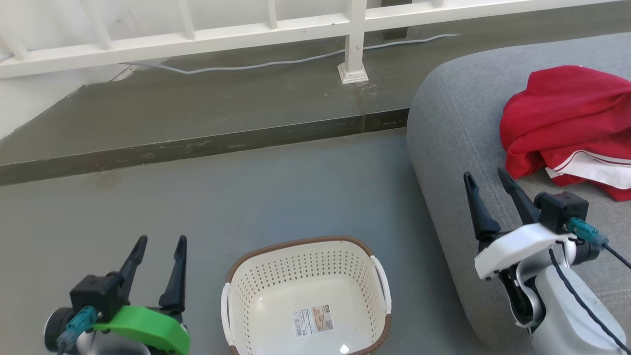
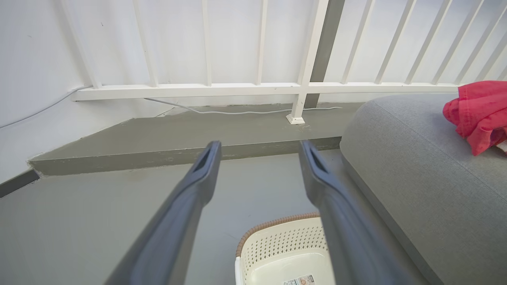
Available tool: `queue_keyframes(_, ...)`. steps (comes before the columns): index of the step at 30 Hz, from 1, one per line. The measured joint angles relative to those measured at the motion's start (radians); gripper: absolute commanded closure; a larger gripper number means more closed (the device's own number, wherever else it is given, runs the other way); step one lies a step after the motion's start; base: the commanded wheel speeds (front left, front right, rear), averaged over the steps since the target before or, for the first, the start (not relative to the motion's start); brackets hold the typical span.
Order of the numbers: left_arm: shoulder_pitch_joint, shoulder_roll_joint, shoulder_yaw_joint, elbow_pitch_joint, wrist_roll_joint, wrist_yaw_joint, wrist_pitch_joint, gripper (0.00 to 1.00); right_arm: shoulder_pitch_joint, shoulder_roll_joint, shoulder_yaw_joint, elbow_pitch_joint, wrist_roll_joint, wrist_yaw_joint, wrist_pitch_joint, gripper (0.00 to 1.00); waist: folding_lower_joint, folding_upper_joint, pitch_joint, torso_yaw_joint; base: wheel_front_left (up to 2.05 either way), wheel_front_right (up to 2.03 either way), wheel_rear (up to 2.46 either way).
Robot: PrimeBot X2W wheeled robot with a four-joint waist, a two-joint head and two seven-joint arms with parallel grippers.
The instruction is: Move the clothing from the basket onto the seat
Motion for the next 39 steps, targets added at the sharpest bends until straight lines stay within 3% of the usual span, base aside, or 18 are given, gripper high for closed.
queue_keyframes(14, 0.059, -0.035, 0.062, 0.009, 0.060, 0.000, 0.001, 0.00, 0.086, -0.006, -0.010, -0.093, -0.007, -0.048, 0.000, 0.00, 0.0000, 0.0000, -0.015, -0.002, 0.00, 0.00, 0.00)
queue_keyframes(39, 0.098, -0.083, 0.087, -0.024, 0.130, 0.000, 0.037, 0.00, 0.151, -0.019, -0.016, -0.218, -0.007, -0.077, 0.034, 0.00, 0.0000, 0.0000, -0.022, 0.008, 0.00, 0.00, 0.00)
